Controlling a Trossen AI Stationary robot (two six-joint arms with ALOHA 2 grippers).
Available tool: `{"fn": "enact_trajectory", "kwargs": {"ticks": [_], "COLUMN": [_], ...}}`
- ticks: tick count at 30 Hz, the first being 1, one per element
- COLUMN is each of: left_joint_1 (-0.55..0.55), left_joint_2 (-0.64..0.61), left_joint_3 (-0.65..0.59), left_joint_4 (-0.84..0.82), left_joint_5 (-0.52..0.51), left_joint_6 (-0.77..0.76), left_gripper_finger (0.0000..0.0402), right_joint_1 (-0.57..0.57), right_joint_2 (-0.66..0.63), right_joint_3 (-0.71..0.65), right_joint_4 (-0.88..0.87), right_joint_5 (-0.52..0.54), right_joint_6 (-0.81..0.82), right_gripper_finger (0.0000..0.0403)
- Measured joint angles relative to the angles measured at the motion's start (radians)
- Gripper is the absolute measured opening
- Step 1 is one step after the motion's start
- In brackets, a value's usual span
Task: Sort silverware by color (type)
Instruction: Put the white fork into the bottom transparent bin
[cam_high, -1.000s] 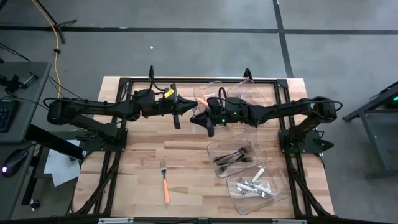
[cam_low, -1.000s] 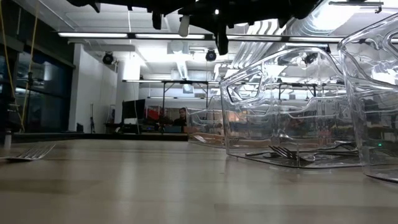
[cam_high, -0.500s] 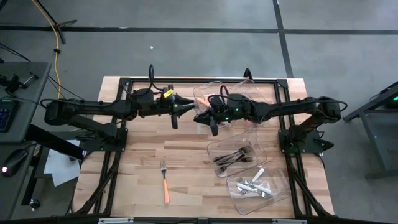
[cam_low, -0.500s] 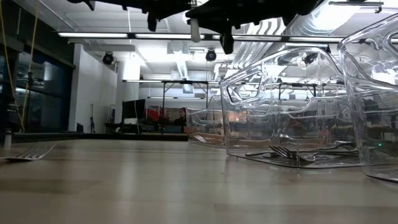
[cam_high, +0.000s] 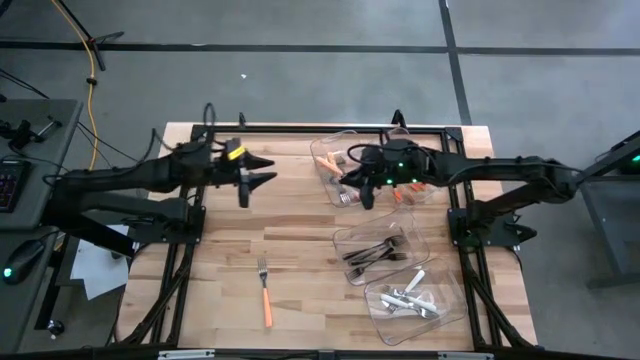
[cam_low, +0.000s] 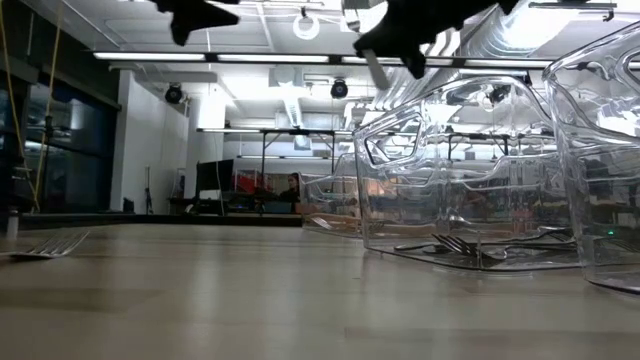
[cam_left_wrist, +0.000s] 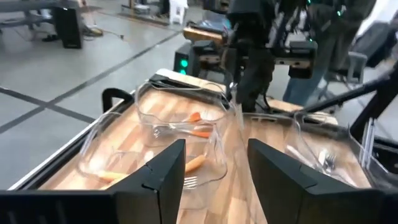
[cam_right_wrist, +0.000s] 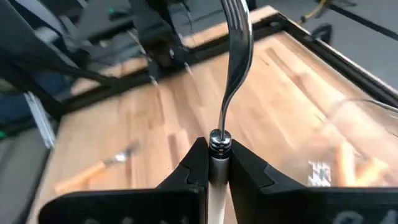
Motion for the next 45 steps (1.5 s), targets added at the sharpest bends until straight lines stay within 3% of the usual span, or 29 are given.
{"fn": "enact_trajectory", "kwargs": {"ticks": [5,11,19,27,45], "left_joint_1": [0.0,-0.003,-0.018,-0.018,-0.019], "left_joint_2": [-0.152,-0.245,-0.222,-0.169,-0.143], "left_joint_3": [-0.116,-0.198,-0.203,-0.204,-0.204], "left_joint_4": [0.053,0.095,0.15,0.142,0.145], "left_joint_5": [-0.034,-0.035,-0.076,-0.067,-0.066], "left_joint_6": [-0.073,-0.129,-0.083,-0.084,-0.102], "left_gripper_finger": [0.0153,0.0133,0.0111,0.0111,0.0111], "right_joint_1": [0.0,0.002,0.04,0.06,0.069], "right_joint_2": [-0.08,-0.204,-0.314,-0.314,-0.314], "right_joint_3": [-0.004,-0.165,-0.367,-0.368,-0.368], "right_joint_4": [-0.135,-0.038,0.356,0.357,0.359], "right_joint_5": [0.044,0.072,0.072,0.067,0.062], "right_joint_6": [-0.035,-0.005,-0.077,-0.179,-0.172], "right_gripper_finger": [0.002,0.002,0.002,0.0024,0.0021]}}
